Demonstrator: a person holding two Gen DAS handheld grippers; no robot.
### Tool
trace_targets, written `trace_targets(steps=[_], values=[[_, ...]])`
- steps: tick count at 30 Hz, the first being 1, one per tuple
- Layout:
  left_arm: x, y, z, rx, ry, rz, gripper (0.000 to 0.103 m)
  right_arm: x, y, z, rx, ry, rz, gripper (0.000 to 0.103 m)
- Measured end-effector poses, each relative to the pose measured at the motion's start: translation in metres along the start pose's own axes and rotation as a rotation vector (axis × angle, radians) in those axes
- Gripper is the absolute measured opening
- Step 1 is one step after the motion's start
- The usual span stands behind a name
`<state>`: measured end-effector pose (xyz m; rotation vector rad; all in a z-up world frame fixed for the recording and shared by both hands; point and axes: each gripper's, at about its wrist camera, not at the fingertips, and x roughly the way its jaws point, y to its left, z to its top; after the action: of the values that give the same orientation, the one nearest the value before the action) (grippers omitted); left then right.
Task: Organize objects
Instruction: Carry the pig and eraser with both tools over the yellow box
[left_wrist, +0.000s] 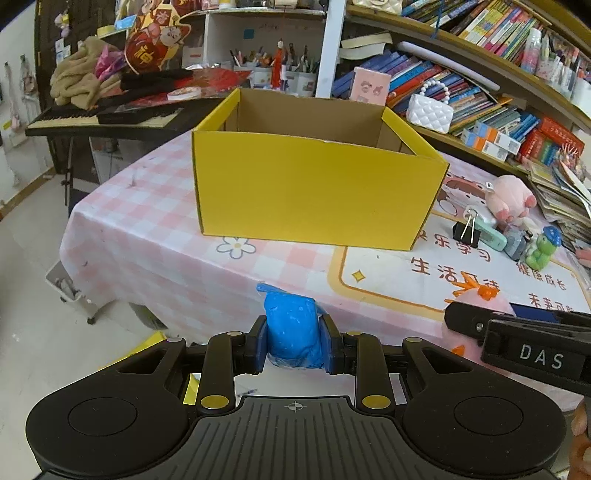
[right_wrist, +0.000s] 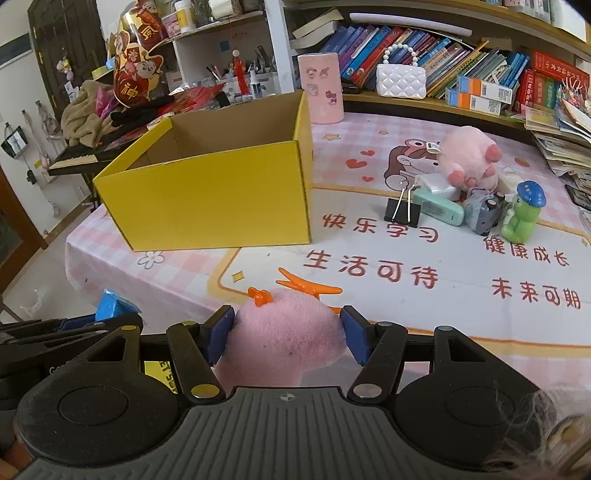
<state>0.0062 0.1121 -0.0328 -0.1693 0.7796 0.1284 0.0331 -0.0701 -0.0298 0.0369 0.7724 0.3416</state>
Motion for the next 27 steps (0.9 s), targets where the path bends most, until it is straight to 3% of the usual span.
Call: trace_targets(steps=[19,27], values=[[-0.011,0.028,0.002,0.059,-0.046,-0.074,0.027,-0.008,0.037,-0.007,0.017,-0.028,-0.032,0.060],[-0.021,0.033,0.018,0.059,-0.103,-0.101,0.027,-0.005,0.046,0.005,0.010,-0.027,-0.033,0.060]])
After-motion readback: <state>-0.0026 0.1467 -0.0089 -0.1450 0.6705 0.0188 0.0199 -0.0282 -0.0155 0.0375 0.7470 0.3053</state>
